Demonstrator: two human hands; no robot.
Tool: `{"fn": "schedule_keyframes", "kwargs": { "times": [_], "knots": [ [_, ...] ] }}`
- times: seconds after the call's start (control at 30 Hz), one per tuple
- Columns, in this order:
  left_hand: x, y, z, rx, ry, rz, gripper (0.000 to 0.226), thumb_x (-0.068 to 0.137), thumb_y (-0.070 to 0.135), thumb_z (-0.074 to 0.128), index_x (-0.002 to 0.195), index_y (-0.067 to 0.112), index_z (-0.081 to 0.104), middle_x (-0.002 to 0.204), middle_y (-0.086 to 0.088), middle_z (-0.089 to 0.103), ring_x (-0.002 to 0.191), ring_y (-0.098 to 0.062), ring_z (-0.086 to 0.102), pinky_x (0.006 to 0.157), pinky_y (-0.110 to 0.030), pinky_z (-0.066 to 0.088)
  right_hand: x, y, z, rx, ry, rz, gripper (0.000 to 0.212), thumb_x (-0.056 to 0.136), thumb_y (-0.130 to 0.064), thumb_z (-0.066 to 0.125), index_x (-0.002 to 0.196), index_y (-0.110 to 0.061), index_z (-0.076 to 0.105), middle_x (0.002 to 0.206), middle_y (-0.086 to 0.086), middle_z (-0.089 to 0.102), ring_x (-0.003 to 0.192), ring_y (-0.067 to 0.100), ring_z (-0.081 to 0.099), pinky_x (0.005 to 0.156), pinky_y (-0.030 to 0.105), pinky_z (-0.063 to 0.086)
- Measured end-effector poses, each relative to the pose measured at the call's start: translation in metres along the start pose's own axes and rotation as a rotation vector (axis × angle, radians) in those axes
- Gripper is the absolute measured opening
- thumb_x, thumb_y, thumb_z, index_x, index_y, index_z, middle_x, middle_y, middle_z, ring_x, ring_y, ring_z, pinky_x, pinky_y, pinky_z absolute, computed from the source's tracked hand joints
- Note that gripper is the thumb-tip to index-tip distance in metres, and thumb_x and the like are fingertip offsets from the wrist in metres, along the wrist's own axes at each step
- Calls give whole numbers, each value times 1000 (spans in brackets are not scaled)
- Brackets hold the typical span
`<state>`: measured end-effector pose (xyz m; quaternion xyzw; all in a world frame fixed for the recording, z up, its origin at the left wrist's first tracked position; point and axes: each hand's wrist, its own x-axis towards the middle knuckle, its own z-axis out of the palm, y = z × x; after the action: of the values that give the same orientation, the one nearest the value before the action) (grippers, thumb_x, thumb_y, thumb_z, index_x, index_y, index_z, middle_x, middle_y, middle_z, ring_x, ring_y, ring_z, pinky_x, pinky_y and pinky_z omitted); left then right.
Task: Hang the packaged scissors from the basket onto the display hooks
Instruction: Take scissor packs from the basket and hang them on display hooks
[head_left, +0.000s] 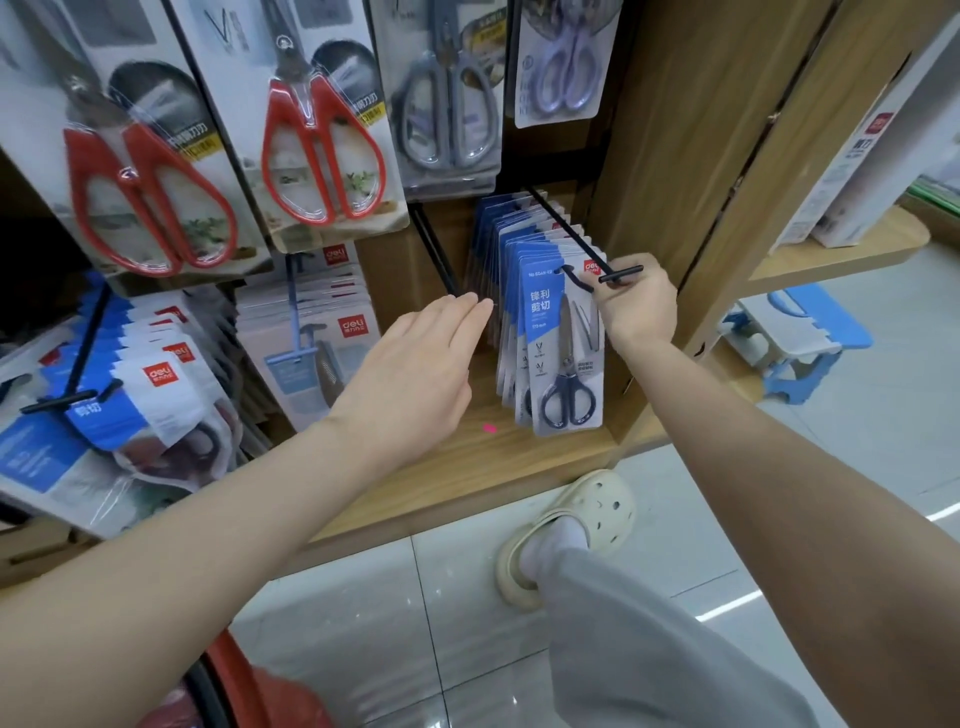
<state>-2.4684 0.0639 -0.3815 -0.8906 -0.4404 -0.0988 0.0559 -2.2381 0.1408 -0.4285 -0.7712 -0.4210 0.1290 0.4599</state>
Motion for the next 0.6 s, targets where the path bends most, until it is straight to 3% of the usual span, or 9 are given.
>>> {"fn": "schedule_keyframes", "kwargs": {
  "times": [0.17,0.3,0.4,0.47,0.6],
  "knots": [
    [-1,-2,-8,110,-23,11,58,88,13,54,143,4,36,143,-15,42,131,-29,40,106,-38,33,-18,0,-14,-239,-112,-95,25,94,-27,54,113,-11,59,117,8,61,102,25,60,83,33,48],
    [-26,-3,-22,190,31,42,35,80,18,62,113,6,61,106,-12,61,97,-29,56,84,-40,45,-59,-8,-26,-591,-423,-270,25,98,-25,46,112,-9,58,112,10,57,95,28,59,82,44,52],
    [-67,-10,-39,213,104,85,18,77,21,55,88,9,63,82,-7,60,75,-26,56,70,-37,42,-101,-28,-36,-768,-524,-497,22,99,-27,44,110,-11,56,108,8,59,94,26,60,77,44,54],
    [-106,-16,-50,200,115,78,19,79,23,43,80,11,59,75,-6,55,70,-26,53,66,-37,35,-134,-46,-40,-785,-563,-642,24,100,-30,42,112,-14,54,110,5,57,99,25,58,77,39,52],
    [-204,-40,-63,199,68,-27,17,80,24,45,79,14,58,75,-5,52,70,-28,52,67,-37,30,-206,-80,-34,-583,-539,-957,18,95,-28,51,104,-14,59,100,3,58,95,22,59,67,34,47]
  ]
}}
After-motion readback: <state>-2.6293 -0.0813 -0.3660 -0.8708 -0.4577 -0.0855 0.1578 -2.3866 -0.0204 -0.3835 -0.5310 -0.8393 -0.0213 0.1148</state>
